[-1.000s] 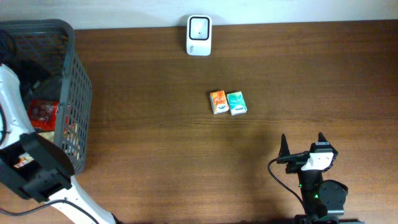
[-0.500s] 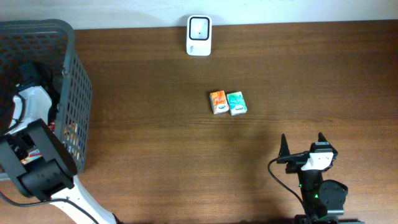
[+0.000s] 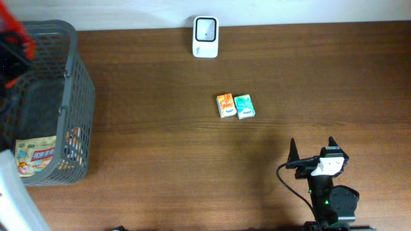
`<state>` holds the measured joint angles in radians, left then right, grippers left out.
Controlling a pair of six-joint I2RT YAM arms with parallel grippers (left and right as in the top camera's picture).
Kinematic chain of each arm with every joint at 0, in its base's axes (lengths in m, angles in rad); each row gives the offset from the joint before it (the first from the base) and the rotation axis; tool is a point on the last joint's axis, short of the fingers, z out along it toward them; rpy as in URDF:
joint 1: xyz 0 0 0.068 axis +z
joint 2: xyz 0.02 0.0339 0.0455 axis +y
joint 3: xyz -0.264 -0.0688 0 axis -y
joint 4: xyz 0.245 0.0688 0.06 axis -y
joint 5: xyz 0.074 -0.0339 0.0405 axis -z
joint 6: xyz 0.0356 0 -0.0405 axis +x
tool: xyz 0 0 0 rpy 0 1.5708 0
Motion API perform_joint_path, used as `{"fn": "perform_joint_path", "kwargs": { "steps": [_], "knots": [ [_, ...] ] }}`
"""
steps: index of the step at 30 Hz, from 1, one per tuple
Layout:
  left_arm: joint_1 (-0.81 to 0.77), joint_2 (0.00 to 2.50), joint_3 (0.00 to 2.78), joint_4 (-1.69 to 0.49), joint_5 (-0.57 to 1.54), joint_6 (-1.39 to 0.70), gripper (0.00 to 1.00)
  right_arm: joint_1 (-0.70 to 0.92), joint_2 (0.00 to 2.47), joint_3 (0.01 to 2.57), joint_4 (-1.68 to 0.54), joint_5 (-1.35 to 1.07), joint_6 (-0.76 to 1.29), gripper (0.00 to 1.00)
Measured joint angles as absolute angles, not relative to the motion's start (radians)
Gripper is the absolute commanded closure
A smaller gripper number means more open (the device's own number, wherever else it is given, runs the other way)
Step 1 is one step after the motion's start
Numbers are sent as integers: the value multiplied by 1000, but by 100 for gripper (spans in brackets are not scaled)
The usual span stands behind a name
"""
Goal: Scan the item barcode
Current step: 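Grasp the red snack bag in the basket with the left gripper, then place the red snack bag left of the tissue packs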
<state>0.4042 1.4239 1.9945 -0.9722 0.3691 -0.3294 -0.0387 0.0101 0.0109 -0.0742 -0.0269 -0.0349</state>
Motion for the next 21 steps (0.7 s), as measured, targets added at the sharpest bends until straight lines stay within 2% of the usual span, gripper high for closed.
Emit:
{"fn": "perform_joint_path", "kwargs": {
  "steps": [3, 7, 12, 13, 14, 15, 19, 21],
  "knots": [
    [158, 1495, 1987, -974, 464, -320, 100, -39, 10, 11, -75, -27, -34, 1],
    [-244, 1753, 1978, -1007, 293, -282, 100, -39, 10, 11, -74, -27, -35, 1],
    [-467, 2079, 1971, -1058, 56, -249, 99, -39, 10, 11, -74, -27, -35, 1],
    [-482, 2119, 1971, -1062, 38, -249, 80, -39, 10, 11, -75, -27, -35, 1],
    [-491, 2157, 1971, -1063, 26, -249, 55, -39, 10, 11, -75, -27, -35, 1],
    [-499, 2191, 1971, -1063, 18, -240, 11, -39, 10, 11, -74, -27, -35, 1],
    [-498, 2211, 1997, -1071, -20, -238, 9, -39, 10, 11, -75, -27, -35, 1],
    [-470, 2224, 2218, -1161, -89, -238, 7, -39, 10, 11, -74, -27, -35, 1]
  ]
}}
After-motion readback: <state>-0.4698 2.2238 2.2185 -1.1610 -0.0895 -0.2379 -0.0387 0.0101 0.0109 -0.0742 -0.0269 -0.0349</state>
